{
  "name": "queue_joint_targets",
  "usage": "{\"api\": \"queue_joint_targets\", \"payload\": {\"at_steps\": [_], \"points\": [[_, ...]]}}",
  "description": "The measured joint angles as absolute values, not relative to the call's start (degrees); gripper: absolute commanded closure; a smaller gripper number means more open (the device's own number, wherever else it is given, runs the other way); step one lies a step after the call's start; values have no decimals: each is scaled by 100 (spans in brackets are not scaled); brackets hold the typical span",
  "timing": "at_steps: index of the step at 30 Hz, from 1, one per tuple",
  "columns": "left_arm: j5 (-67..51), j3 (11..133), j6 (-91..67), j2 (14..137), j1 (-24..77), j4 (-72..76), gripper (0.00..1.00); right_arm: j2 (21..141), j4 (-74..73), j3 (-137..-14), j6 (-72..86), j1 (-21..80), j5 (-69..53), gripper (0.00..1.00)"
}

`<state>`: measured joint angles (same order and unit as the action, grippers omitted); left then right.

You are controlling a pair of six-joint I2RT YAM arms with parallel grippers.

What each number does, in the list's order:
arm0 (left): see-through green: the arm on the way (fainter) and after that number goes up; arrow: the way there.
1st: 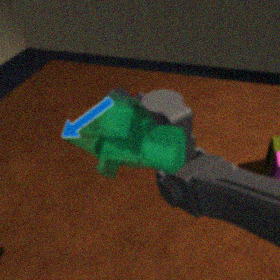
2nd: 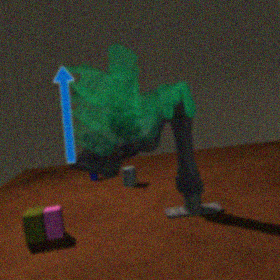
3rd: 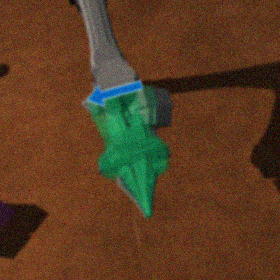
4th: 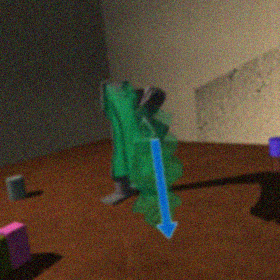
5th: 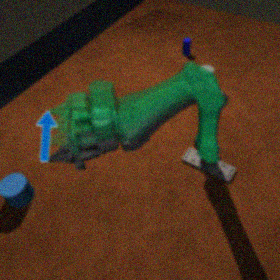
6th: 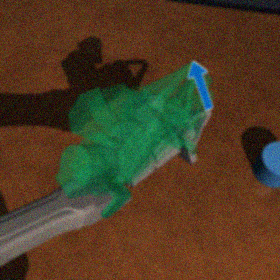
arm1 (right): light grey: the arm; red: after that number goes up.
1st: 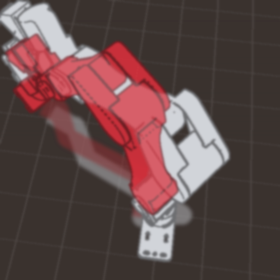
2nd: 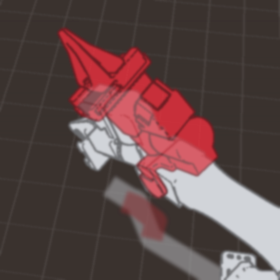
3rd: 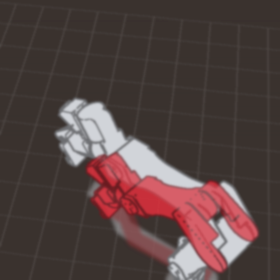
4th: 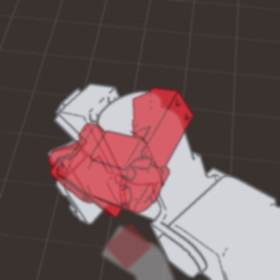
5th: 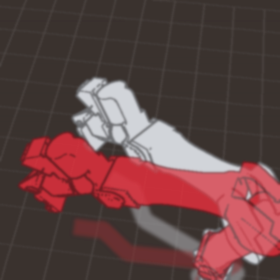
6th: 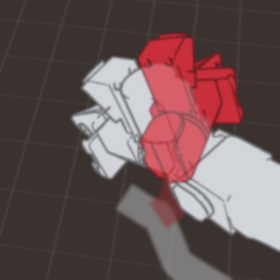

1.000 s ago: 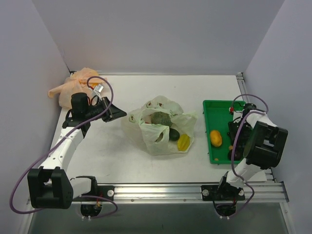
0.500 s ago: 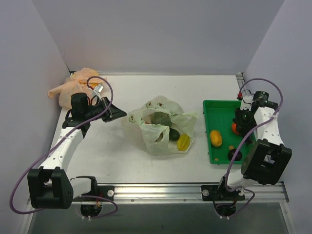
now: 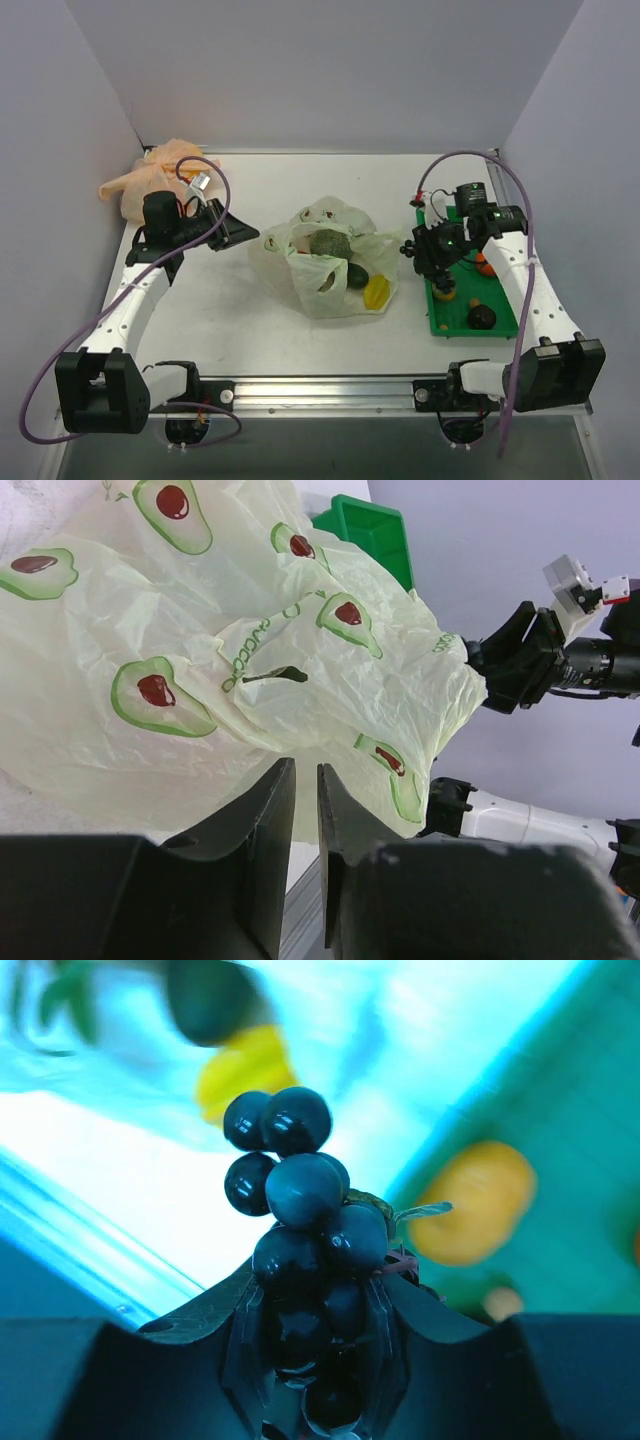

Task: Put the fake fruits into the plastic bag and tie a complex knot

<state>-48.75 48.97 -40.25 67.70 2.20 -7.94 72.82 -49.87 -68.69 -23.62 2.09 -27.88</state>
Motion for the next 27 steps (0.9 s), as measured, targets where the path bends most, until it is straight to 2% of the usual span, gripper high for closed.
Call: {"api": "queue_joint_targets", "payload": {"at_steps": [2, 3, 7, 19, 23, 27], "points": [[-4888, 4895, -4003, 6733, 217, -788, 60, 7308, -4945, -6869, -2158, 746, -2832, 100], [-4904, 4895, -4010, 6711, 213, -792, 50, 7343, -4897, -6869, -2060, 978, -2834, 100], [-4969, 4895, -4007, 6602, 196, -792, 35, 7592, -4523, -6840, -1715, 1802, -2753, 100], [-5043, 4895, -4012, 6364, 99, -696, 30, 8711, -3479, -6882, -1098, 3503, -1619, 100], [-5098, 4864, -4014, 6351, 60, -642, 29, 8995, -3277, -7269, -928, 3795, -1468, 100], [-5179, 4731, -4047, 6298, -121, -510, 23, 9229, -2995, -7839, -836, 4062, -1457, 98]]}}
